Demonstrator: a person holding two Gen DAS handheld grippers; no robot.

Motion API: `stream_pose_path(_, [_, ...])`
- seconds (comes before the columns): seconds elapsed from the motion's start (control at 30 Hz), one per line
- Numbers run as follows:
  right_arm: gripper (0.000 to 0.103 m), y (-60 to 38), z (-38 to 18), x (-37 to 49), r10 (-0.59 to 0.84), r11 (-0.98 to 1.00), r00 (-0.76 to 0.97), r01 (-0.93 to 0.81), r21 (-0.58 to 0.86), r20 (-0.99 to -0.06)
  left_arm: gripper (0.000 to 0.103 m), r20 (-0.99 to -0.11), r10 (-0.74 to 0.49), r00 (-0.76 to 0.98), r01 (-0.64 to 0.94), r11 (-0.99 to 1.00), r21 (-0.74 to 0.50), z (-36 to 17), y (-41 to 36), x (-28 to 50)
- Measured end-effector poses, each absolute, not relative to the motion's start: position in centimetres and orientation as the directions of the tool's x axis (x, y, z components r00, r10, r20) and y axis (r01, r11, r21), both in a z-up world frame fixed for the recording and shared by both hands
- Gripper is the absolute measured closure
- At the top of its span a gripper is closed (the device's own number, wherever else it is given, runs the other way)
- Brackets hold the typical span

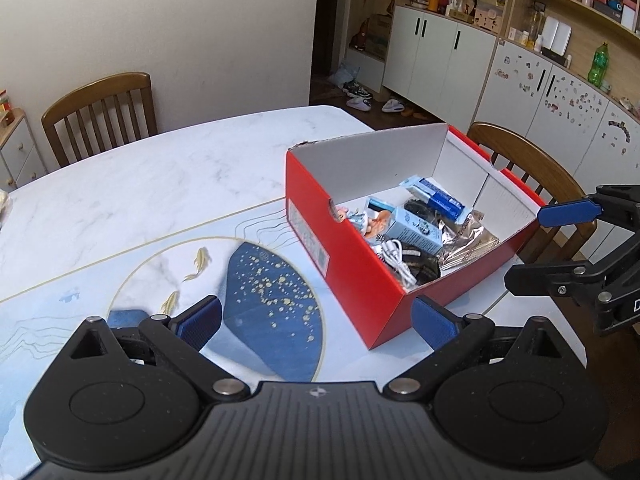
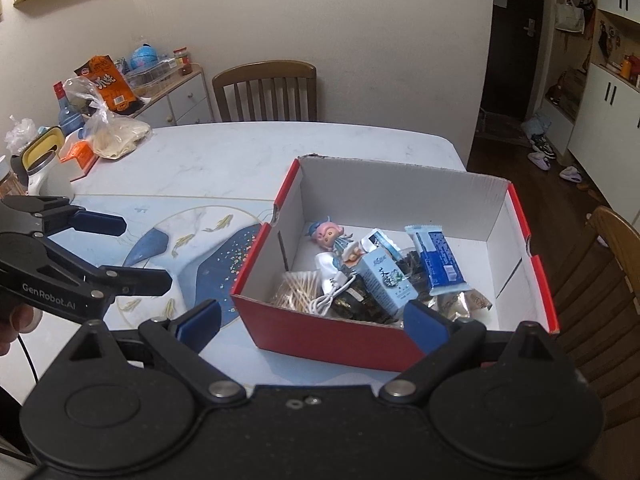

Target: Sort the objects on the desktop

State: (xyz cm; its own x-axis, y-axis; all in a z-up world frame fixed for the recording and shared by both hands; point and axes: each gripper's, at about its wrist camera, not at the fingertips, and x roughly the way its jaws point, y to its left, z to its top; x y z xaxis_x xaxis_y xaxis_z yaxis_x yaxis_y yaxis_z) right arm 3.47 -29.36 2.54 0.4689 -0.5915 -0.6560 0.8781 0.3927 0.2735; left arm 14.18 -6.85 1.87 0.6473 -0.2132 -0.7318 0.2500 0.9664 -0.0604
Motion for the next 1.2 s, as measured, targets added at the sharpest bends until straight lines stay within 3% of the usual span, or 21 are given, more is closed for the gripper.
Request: stream_pose_path(1.2, [0.005, -26.8, 2.0, 14.0, -0.578, 0.308, 0.421, 0.906, 0.292, -0.699, 0.001, -0.756, -0.239, 0.609, 0.279, 0.957, -0.078, -0.3, 1.8, 13.0])
